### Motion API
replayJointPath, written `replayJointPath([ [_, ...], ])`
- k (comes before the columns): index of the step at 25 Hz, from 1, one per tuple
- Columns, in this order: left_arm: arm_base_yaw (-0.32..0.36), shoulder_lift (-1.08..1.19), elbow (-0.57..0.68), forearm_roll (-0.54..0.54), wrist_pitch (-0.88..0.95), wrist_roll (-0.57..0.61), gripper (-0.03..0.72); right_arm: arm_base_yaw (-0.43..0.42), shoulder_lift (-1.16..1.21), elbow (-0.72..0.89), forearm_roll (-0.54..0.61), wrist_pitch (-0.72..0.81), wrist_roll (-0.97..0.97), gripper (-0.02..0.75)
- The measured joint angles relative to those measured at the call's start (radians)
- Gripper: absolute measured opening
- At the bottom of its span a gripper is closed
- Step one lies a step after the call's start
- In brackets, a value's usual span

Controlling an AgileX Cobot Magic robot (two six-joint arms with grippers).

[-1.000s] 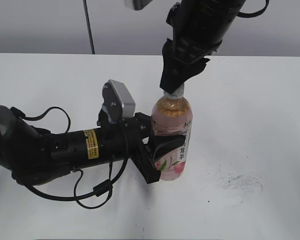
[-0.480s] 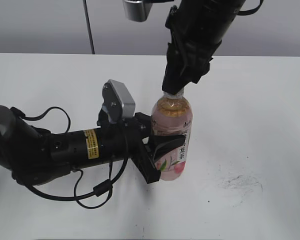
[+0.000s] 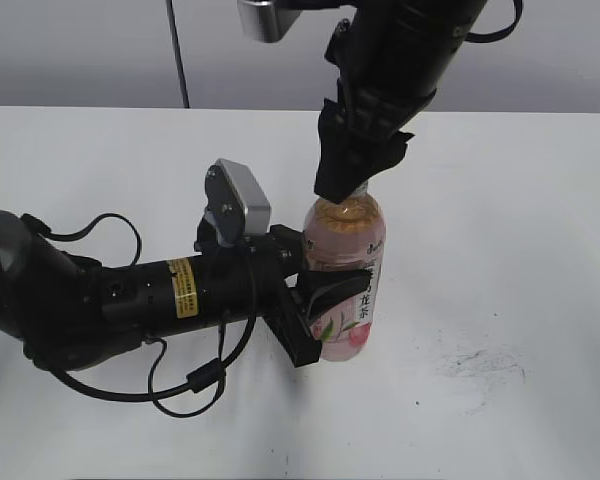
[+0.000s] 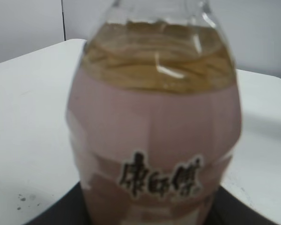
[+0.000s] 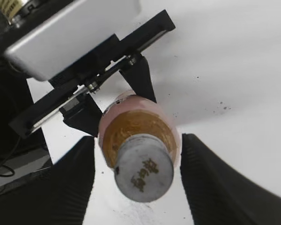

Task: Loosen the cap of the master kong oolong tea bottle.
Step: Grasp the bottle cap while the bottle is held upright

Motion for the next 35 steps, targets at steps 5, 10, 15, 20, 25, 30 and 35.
replayJointPath([
  [5,0.0,0.0,0.0,0.0,0.0,0.0,0.28,0.0,0.0,-0.059,0.0,0.001,0.222,0.536],
  [10,0.0,0.0,0.0,0.0,0.0,0.0,0.28,0.0,0.0,-0.117,-0.009,0.001,0.684,0.569],
  [15,0.0,0.0,0.0,-0.001,0.0,0.0,0.28,0.001,0.0,-0.121,-0.023,0.001,1.009,0.571],
  [20,0.0,0.0,0.0,-0.001,0.0,0.0,0.28,0.007,0.0,-0.074,-0.048,0.001,1.054,0.554],
  [25,0.0,0.0,0.0,-0.001,0.0,0.0,0.28,0.007,-0.004,-0.006,-0.062,0.002,1.075,0.539],
  [30,0.0,0.0,0.0,-0.001,0.0,0.0,0.28,0.008,-0.007,0.001,-0.064,0.002,1.078,0.455],
  [35,0.0,0.0,0.0,-0.001,0.0,0.0,0.28,0.008,-0.007,0.001,-0.059,0.001,1.003,0.272],
])
